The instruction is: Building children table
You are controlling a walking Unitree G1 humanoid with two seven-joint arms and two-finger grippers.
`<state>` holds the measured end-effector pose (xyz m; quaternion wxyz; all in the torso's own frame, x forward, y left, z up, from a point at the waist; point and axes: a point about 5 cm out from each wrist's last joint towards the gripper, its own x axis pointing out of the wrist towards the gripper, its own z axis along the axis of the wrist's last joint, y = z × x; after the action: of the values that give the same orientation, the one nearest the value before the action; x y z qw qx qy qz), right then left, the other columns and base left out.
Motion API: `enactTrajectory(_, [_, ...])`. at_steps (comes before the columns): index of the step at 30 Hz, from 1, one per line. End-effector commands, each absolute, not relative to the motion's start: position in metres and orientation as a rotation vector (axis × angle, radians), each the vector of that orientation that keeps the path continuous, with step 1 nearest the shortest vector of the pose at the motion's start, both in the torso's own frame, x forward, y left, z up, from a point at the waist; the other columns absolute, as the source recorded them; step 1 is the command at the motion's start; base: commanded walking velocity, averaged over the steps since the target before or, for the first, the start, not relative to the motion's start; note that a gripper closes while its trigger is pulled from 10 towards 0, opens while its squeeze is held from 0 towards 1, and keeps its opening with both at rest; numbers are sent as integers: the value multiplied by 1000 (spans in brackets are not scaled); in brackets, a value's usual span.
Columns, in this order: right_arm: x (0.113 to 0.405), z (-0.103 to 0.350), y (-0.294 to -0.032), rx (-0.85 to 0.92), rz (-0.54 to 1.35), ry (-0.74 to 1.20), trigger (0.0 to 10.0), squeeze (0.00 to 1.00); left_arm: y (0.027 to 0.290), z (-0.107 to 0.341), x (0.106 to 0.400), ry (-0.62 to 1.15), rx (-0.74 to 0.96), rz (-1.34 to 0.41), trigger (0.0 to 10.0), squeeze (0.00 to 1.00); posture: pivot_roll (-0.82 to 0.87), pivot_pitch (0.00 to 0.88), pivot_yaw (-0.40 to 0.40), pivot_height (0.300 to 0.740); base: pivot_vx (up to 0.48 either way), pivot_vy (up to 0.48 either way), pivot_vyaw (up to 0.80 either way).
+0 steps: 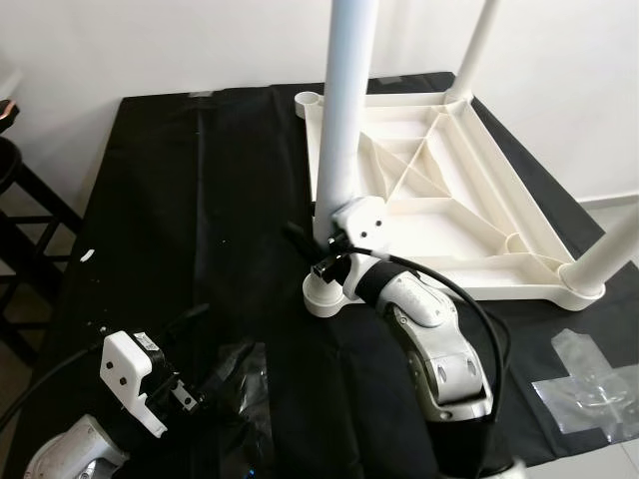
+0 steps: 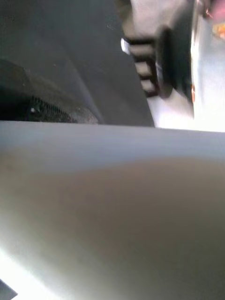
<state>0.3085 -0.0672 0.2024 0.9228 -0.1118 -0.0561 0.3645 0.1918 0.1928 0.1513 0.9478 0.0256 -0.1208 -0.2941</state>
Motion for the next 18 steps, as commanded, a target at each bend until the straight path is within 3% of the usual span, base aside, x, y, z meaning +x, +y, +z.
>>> enactTrajectory(1, [309,188,-65,-169,906,-12,10000,1000,195,147,190,-233,57,-590,10000,0,-87,209,-31,740,0,0,0])
enactTrajectory(3, [309,207,-66,-148,1121,-81,10000,1000,195,147,190,-231,55,-595,10000,0,-75,211,-30,740,0,0,0])
enactTrajectory(9, [323,224,-90,-297,1366,-104,10000,1000,195,148,189,-228,55,-600,10000,0,-47,222,-26,740,0,0,0])
enactTrajectory(10, [327,228,-94,-305,1409,-89,10000,910,195,148,189,-228,55,-600,10000,0,-47,222,-26,740,0,0,0])
enactTrajectory(11, [327,228,-94,-305,1409,-89,10000,910,195,148,189,-228,55,-600,10000,0,-47,222,-26,740,0,0,0])
enactTrajectory(12, [332,232,-98,-322,1450,-61,10000,0,195,148,188,-227,55,-600,10000,0,-41,226,-27,740,0,0,0])
enactTrajectory(18, [348,246,-110,-377,1604,34,10000,0,194,150,183,-221,52,-606,10000,0,-16,247,-25,740,0,0,0])
